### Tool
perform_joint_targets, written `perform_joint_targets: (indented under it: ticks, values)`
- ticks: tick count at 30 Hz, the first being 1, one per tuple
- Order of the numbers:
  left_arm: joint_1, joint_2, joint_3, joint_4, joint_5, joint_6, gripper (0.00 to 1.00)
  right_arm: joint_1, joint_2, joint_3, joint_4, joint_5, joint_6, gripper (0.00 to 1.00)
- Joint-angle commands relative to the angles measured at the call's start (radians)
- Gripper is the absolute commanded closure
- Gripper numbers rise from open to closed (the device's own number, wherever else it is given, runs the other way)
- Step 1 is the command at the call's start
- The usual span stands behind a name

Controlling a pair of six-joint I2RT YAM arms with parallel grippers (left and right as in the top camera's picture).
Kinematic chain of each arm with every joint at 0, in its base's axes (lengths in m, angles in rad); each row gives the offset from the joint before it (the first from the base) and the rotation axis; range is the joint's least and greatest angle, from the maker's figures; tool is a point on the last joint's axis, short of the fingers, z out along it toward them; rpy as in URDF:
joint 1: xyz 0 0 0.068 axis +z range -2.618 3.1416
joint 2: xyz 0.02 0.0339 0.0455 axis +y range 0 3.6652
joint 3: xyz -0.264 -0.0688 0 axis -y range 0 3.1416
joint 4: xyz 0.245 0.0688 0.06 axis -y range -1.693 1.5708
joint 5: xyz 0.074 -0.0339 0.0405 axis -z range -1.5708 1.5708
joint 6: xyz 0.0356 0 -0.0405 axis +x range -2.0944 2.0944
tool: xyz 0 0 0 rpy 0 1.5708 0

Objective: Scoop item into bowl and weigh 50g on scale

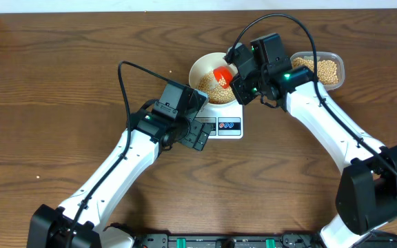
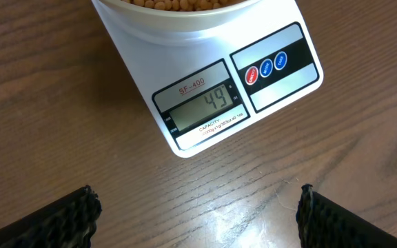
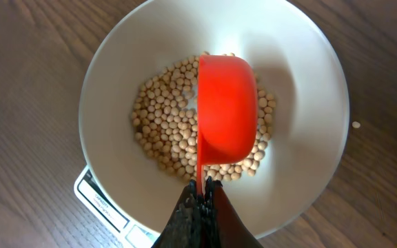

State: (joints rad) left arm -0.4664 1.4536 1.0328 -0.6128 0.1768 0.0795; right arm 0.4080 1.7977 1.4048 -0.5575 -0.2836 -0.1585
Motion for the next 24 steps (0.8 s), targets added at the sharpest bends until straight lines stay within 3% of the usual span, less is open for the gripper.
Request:
perform_joint_targets:
  ticks: [1,24]
  values:
    - [0.002,0.011,-0.002,0.000,-0.010,0.006,0.07,-0.004,-0.031,0.003,0.000,0.002,-0.015,0.99]
    - [0.002,0.011,-0.002,0.000,-0.010,0.006,0.07,-0.042,-0.031,0.003,0.023,-0.105,-0.010,0.99]
